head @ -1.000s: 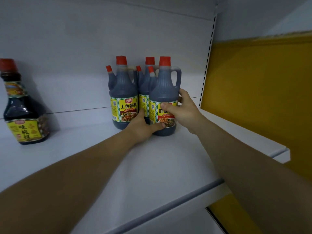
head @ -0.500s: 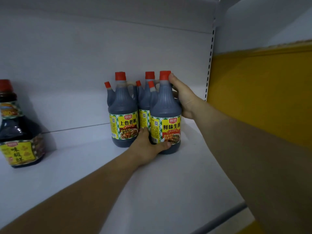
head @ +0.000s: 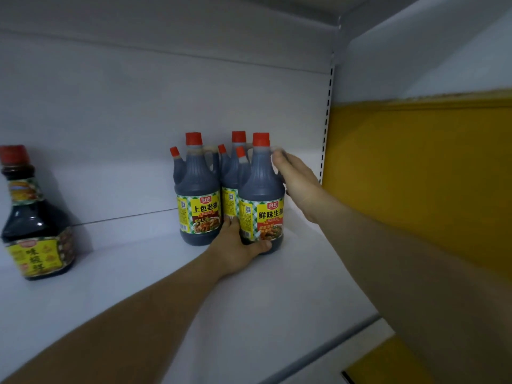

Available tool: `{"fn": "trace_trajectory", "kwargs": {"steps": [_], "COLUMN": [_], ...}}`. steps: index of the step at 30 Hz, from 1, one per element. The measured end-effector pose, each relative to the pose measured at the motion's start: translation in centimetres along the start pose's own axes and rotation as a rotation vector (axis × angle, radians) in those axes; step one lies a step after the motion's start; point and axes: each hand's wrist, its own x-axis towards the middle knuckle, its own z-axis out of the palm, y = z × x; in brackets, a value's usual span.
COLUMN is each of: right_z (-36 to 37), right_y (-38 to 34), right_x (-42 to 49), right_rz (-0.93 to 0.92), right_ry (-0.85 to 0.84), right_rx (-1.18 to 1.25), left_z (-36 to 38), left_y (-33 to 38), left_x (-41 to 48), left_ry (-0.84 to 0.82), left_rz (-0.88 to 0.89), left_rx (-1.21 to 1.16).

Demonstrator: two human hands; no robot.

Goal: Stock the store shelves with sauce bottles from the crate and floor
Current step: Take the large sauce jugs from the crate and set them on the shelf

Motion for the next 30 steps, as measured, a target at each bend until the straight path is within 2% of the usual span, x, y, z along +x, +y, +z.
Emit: {"fn": "trace_trajectory", "kwargs": {"steps": [4, 9, 16, 20, 23, 30], "right_z": [-1.7, -2.7, -3.8, -5.4, -6.9, -10.7], "right_y": [-1.6, -5.3, -9.7, -10.9, -10.7, -7.0], "right_x": [-5.6, -13.3, -25.6, -33.5, -39.0, -50.3], "right_rz": [0.071, 0.138, 0.195, 0.277, 0.369, 0.698], "right_ry": [0.071, 0.107, 0.139, 0.183, 0.251, 0.328], "right_rx": [-0.184, -0.353, -0.568, -0.667, -0.728, -0.813], "left_z": [-1.8, -4.4, -5.3, -3.1, -0.4, 8.5], "left_y": [2.9, 6.4, 10.8, 13.9, 15.0, 15.7], "left_x": [-3.7, -11.2, -20.2, -25.6, -29.2, -36.1], "left_ry": [-0.078, -0.146, -0.264, -0.358, -0.512, -0.83], "left_rz": [-0.003, 0.034, 0.174, 0.304, 0.389, 0.473], "left_rx": [-0.006, 0.128, 0.132, 0.198, 0.174, 0.292]}}
